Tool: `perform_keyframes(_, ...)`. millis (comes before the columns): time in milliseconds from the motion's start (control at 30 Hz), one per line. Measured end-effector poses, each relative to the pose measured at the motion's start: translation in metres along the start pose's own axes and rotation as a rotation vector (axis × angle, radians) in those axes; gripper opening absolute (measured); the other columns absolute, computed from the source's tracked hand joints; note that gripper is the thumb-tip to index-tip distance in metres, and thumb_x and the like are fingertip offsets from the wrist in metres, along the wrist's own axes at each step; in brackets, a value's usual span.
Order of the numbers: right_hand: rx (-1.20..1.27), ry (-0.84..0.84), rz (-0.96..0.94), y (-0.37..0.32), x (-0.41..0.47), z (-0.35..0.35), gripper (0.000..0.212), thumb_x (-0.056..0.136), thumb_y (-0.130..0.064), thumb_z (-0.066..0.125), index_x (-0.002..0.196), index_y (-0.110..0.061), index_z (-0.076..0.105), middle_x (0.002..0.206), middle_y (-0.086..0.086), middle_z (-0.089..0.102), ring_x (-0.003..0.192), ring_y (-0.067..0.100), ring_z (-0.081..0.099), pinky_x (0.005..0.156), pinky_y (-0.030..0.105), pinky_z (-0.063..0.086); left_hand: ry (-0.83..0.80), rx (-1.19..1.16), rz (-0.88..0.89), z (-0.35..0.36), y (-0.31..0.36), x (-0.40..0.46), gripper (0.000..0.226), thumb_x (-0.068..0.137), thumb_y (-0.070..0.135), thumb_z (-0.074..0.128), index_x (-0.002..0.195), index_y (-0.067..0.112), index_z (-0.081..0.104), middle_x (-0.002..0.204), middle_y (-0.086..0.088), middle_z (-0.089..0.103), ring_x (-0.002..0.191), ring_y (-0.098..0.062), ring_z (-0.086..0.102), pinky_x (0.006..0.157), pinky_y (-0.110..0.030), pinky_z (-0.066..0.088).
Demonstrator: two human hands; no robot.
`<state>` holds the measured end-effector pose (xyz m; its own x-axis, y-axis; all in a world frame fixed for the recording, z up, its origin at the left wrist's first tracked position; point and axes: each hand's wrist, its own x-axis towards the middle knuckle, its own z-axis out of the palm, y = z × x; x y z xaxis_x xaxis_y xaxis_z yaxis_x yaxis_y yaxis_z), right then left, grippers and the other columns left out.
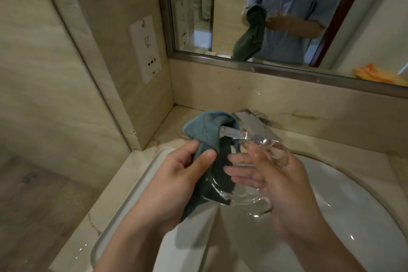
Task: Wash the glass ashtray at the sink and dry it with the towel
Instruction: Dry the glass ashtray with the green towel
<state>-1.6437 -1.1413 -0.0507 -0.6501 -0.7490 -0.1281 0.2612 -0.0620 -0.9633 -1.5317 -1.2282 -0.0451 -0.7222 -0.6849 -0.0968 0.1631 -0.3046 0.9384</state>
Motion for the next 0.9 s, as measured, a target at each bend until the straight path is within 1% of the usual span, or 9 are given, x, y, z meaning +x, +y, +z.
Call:
perform_keyframes(100, 0.045, 0.027, -0.034, 0.002, -0.002, 0.001, 0.027, 0.072, -0.027, 0.058, 0.09, -0.007, 0.061, 0.072, 0.009, 0.075, 0.064, 0.025, 0.073, 0.053, 0.025, 0.056, -0.014, -0.054, -0.013, -0.003, -0.006, -0.003, 0.02, 0.073, 0.016, 0.054, 0.084, 0.005, 0.067, 0.078, -0.012, 0.067, 0.072, -0.02, 0.062, 0.063, -0.024, 0.053)
perform_keyframes(167, 0.039, 0.009, -0.041, 0.001, -0.003, 0.0, 0.028, 0.071, -0.027, 0.058, 0.09, -0.007, 0.062, 0.073, 0.009, 0.075, 0.064, 0.026, 0.073, 0.054, 0.026, 0.057, -0.004, -0.085, -0.052, -0.007, -0.009, -0.004, 0.024, 0.072, 0.014, 0.056, 0.087, -0.002, 0.064, 0.082, -0.016, 0.065, 0.074, -0.021, 0.061, 0.063, -0.023, 0.053)
perform_keyframes(267, 0.026, -0.006, -0.042, 0.001, -0.004, 0.0, 0.028, 0.071, -0.026, 0.058, 0.091, -0.008, 0.062, 0.074, 0.01, 0.075, 0.065, 0.026, 0.073, 0.056, 0.027, 0.058, -0.016, -0.121, -0.113, -0.009, -0.009, -0.006, 0.016, 0.071, 0.008, 0.061, 0.083, 0.005, 0.071, 0.079, -0.015, 0.069, 0.07, -0.021, 0.065, 0.061, -0.025, 0.055)
perform_keyframes(400, 0.036, 0.015, -0.084, 0.003, -0.005, 0.002, 0.021, 0.071, -0.026, 0.058, 0.085, -0.011, 0.063, 0.072, 0.008, 0.075, 0.064, 0.025, 0.073, 0.054, 0.026, 0.057, 0.029, -0.224, -0.173, 0.001, -0.014, -0.009, 0.031, 0.066, 0.02, 0.05, 0.083, 0.011, 0.074, 0.084, -0.018, 0.071, 0.072, -0.024, 0.067, 0.062, -0.029, 0.056)
perform_keyframes(533, 0.088, 0.077, -0.098, 0.004, -0.006, 0.004, 0.022, 0.073, -0.028, 0.056, 0.085, -0.012, 0.063, 0.076, 0.007, 0.076, 0.067, 0.024, 0.073, 0.056, 0.025, 0.057, 0.116, -0.313, -0.169, 0.016, -0.017, -0.01, 0.043, 0.068, 0.027, 0.052, 0.1, 0.003, 0.066, 0.091, -0.023, 0.07, 0.075, -0.028, 0.066, 0.064, -0.033, 0.056)
perform_keyframes(600, 0.166, 0.11, -0.108, 0.002, -0.006, 0.008, 0.014, 0.074, -0.03, 0.055, 0.076, -0.023, 0.067, 0.079, 0.008, 0.076, 0.07, 0.025, 0.073, 0.057, 0.025, 0.057, 0.169, -0.349, -0.126, 0.023, -0.018, -0.012, 0.039, 0.072, 0.026, 0.05, 0.101, 0.004, 0.065, 0.091, -0.025, 0.07, 0.076, -0.027, 0.065, 0.066, -0.034, 0.054)
perform_keyframes(667, 0.229, 0.143, -0.135, -0.001, -0.005, 0.013, 0.014, 0.075, -0.03, 0.054, 0.071, -0.027, 0.067, 0.08, 0.007, 0.076, 0.071, 0.024, 0.073, 0.058, 0.024, 0.057, 0.202, -0.393, -0.106, 0.029, -0.021, -0.015, 0.029, 0.081, 0.02, 0.047, 0.098, 0.008, 0.067, 0.088, -0.02, 0.072, 0.07, -0.021, 0.068, 0.059, -0.029, 0.056)
perform_keyframes(800, 0.36, 0.217, -0.194, -0.003, -0.002, 0.023, 0.012, 0.08, -0.028, 0.053, 0.086, -0.02, 0.059, 0.082, 0.007, 0.075, 0.073, 0.022, 0.073, 0.062, 0.023, 0.057, 0.208, -0.457, -0.093, 0.043, -0.026, -0.022, 0.032, 0.07, 0.013, 0.049, 0.096, 0.006, 0.066, 0.084, -0.015, 0.075, 0.07, -0.02, 0.072, 0.057, -0.024, 0.058)
perform_keyframes(900, 0.412, 0.238, -0.229, -0.001, -0.002, 0.031, 0.009, 0.08, -0.03, 0.053, 0.083, -0.025, 0.06, 0.082, 0.006, 0.075, 0.078, 0.021, 0.073, 0.066, 0.021, 0.056, 0.231, -0.423, -0.102, 0.045, -0.027, -0.023, 0.024, 0.072, 0.008, 0.051, 0.09, 0.005, 0.066, 0.08, -0.015, 0.075, 0.068, -0.02, 0.072, 0.055, -0.023, 0.057)
